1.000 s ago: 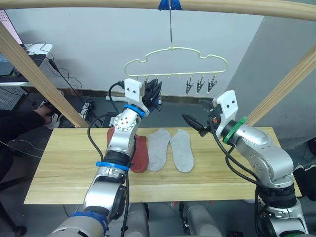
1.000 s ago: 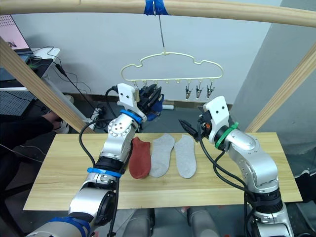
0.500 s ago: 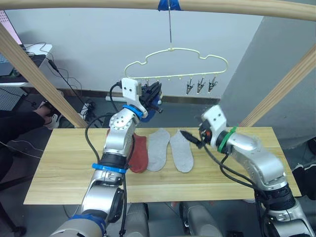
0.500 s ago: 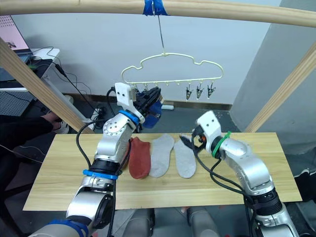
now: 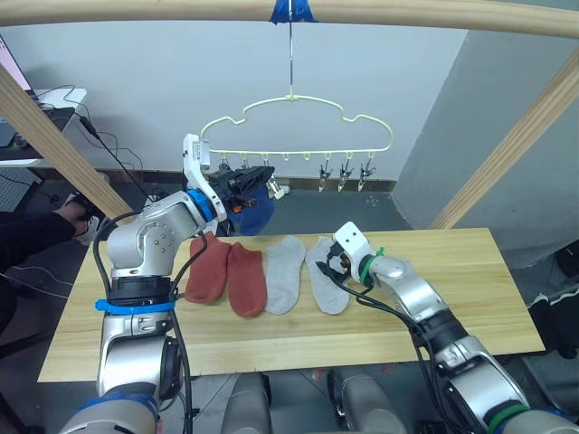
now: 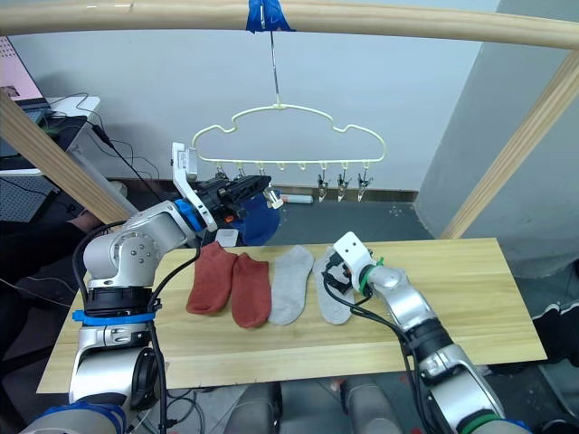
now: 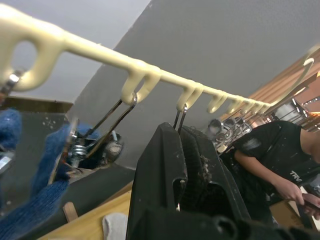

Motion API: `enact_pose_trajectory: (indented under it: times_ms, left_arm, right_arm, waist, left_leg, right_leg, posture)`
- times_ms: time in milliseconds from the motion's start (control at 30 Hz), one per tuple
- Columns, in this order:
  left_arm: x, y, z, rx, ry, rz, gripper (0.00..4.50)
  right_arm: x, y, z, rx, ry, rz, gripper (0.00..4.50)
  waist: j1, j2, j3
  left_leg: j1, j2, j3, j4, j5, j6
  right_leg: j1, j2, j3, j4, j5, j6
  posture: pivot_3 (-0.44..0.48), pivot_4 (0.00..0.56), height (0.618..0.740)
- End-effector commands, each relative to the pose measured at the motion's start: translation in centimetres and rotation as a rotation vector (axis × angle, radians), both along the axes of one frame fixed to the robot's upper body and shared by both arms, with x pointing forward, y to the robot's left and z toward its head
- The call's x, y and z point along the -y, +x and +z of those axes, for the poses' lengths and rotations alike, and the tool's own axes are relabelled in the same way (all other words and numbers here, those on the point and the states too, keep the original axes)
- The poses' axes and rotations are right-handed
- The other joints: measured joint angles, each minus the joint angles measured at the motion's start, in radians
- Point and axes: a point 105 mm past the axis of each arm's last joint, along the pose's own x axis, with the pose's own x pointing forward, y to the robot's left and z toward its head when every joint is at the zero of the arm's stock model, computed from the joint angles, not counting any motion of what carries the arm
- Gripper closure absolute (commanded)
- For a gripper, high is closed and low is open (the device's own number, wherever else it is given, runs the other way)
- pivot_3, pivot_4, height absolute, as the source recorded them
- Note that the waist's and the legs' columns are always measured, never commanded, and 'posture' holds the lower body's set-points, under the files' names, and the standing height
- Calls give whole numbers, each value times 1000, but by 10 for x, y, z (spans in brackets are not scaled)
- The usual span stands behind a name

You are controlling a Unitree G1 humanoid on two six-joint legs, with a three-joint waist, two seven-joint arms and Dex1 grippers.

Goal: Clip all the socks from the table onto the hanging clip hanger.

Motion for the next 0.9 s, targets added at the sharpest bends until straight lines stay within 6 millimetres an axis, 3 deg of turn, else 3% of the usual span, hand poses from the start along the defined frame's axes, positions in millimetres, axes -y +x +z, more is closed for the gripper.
enact_pose_trajectory:
  times_ms: [33, 200, 300, 600, 667, 900]
  left_arm:
    - [-1, -5, -8, -36, 16, 7, 4484]
    - [1, -8, -12, -47, 21, 27, 4484]
    - [-1, -11, -12, -54, 14, 33, 4500]
    - [-4, -9, -19, -85, 33, 59, 4500]
    - [-4, -6, -20, -126, -4, 70, 4500]
    - [-6, -2, -21, -250, -123, 60, 4500]
  right_arm:
    - [0, 1, -13, -25, -35, 5, 0]
    - [1, -8, -36, -132, -47, 0, 0]
    - [3, -10, -39, -124, -62, 9, 593]
    - [11, -17, -35, -50, -74, 42, 3794]
    - [13, -16, -23, 20, -71, 46, 4464]
    - [-1, -37, 40, 282, -131, 193, 4490]
  waist:
    - [4, 0, 0]
    - [4, 0, 0]
    - [4, 0, 0]
    - [5, 0, 0]
    - [5, 0, 0]
    - [1, 0, 0]
  left_leg:
    - [0, 0, 0, 0, 0, 0]
    - [0, 0, 0, -1, 0, 0]
    - [3, 0, 0, -1, 0, 0]
    - [8, 0, 0, -1, 0, 0]
    - [9, 0, 0, -1, 0, 0]
    - [8, 0, 1, -2, 0, 0]
  right_leg:
    - [0, 0, 0, 0, 0, 0]
    - [0, 0, 0, -1, 0, 0]
    - [2, 0, 0, 0, 0, 0]
    - [8, 0, 1, -1, -2, 3]
    - [8, 0, 1, -1, -2, 3]
    - [7, 0, 2, -2, -2, 4]
  posture:
    - [7, 206, 740]
    - [30, 210, 740]
    - [35, 211, 740]
    - [30, 213, 740]
    - [21, 214, 740]
    - [6, 216, 740]
